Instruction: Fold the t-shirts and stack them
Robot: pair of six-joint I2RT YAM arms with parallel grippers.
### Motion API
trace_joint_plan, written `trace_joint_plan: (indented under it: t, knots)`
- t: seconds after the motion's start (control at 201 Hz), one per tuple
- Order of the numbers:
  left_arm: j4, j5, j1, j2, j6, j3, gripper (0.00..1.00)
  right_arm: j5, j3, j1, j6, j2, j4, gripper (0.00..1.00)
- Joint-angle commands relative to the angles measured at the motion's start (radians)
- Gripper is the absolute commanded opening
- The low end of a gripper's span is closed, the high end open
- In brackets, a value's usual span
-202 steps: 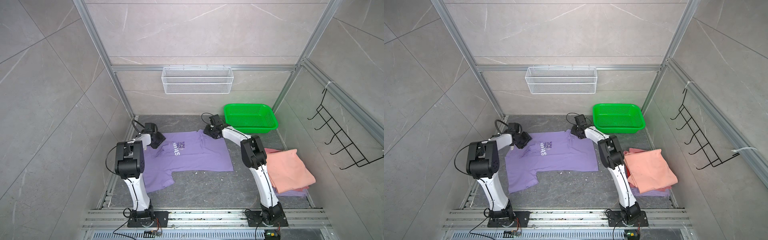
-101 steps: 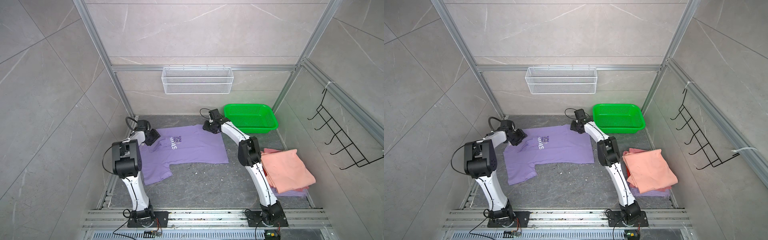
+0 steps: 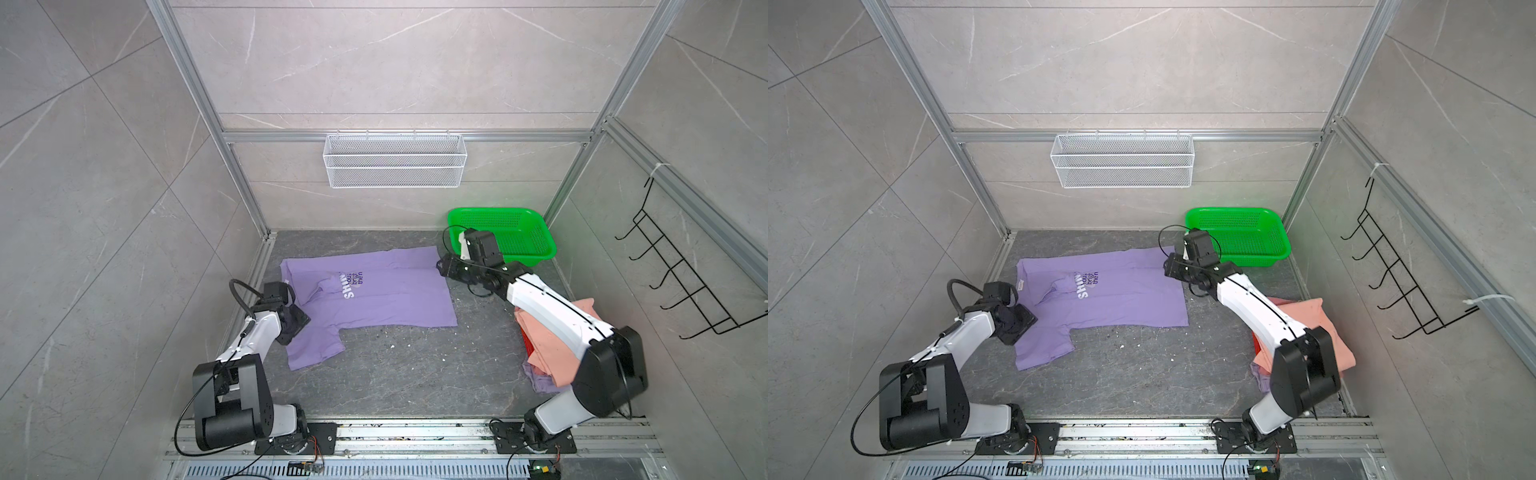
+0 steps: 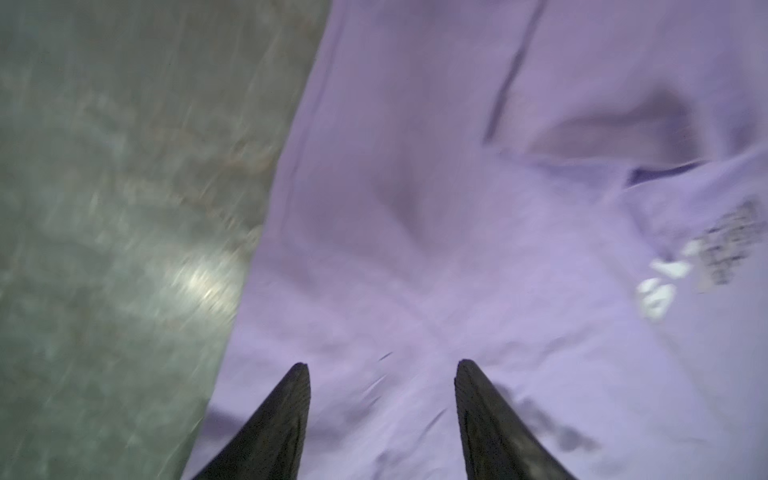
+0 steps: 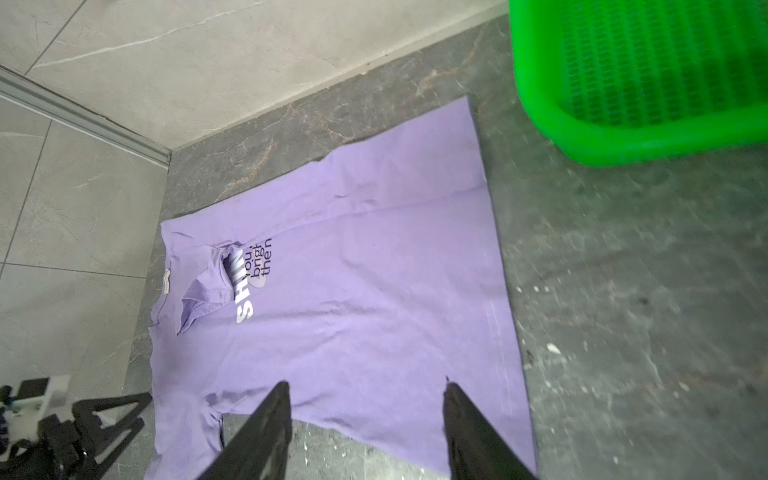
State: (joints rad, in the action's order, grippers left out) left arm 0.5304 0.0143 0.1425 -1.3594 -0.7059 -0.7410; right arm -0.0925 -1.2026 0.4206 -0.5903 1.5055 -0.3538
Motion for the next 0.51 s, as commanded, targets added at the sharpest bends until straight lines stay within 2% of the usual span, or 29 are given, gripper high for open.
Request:
trace_joint_plan:
  t: [0.0,0.164,0.344,0.503]
  knots:
    - [0.106,0.103,0.000,0.073,-0.072,0.020,0.58,-0.004,0.141,0.009,-0.047,-0.110,0.043,0.61]
    - [0.161,0.154,0.002,0.154,-0.117,0.088,0.59,-0.012,0.316,0.015,-0.079,-0.225,0.095,0.68]
    - [0.232,0.128,0.000,0.186,-0.150,0.121,0.58,0.006,0.438,0.016,-0.127,-0.262,0.152,0.70]
    - [0.201,0.089,0.000,0.253,-0.196,0.205,0.57,0.001,0.489,0.016,-0.128,-0.277,0.169,0.71]
